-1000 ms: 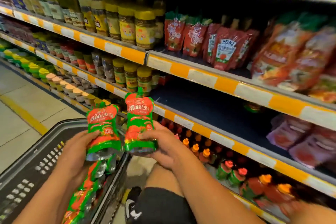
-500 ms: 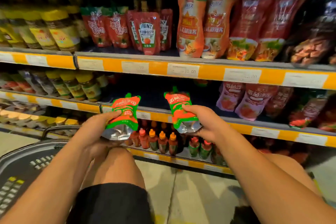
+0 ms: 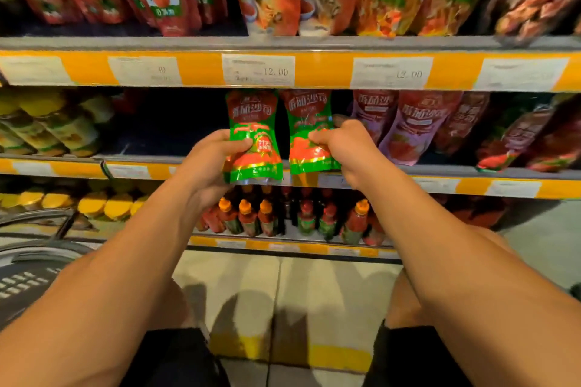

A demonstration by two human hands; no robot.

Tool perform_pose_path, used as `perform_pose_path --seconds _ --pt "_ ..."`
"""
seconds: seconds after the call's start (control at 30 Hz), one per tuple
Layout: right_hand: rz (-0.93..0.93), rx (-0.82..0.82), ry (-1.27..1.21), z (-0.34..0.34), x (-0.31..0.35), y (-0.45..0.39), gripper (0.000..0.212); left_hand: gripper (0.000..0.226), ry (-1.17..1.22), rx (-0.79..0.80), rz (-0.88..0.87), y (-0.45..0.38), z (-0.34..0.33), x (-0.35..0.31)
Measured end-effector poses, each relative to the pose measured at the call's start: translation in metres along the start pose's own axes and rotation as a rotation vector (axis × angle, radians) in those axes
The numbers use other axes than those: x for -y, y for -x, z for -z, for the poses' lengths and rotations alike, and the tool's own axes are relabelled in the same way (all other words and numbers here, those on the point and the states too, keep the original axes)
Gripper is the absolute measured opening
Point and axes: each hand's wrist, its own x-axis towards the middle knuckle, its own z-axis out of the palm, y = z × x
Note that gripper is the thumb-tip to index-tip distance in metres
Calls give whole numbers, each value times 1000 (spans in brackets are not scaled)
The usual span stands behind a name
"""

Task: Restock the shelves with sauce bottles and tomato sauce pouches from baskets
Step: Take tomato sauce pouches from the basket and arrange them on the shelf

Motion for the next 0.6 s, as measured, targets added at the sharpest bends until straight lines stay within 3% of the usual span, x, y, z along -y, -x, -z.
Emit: perform_pose_path --seconds 0.17,0.27,0.47,0.6 --pt "-94 -135 -25 -2 -3 -25 12 43 53 -3 -2 -35 2 -2" --pt "-142 -204 -4 -7 -2 -34 29 48 92 -47 -38 -57 3 -2" --pt "95 -223 146 -19 -4 -55 33 54 15 36 -116 -85 0 -6" --pt "222 -266 170 -27 -12 -67 41 74 -49 54 -177 -95 0 2"
